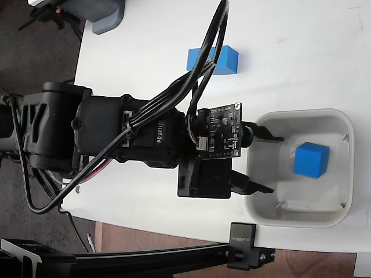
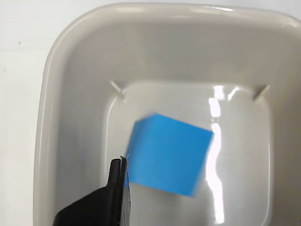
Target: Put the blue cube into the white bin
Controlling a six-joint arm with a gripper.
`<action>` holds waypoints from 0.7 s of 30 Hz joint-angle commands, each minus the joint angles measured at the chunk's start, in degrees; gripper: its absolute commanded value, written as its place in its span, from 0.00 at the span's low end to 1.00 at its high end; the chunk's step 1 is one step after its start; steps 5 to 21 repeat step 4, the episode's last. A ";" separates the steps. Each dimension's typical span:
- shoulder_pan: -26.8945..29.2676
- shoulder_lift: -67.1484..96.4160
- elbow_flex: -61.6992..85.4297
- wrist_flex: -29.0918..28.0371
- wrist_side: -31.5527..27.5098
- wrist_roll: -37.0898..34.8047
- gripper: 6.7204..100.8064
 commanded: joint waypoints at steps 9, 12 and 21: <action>1.23 31.46 30.41 -10.02 -0.70 0.35 0.99; 1.23 31.46 30.41 -10.02 -0.70 0.35 0.99; 1.23 31.46 30.41 -10.02 -0.70 0.35 0.99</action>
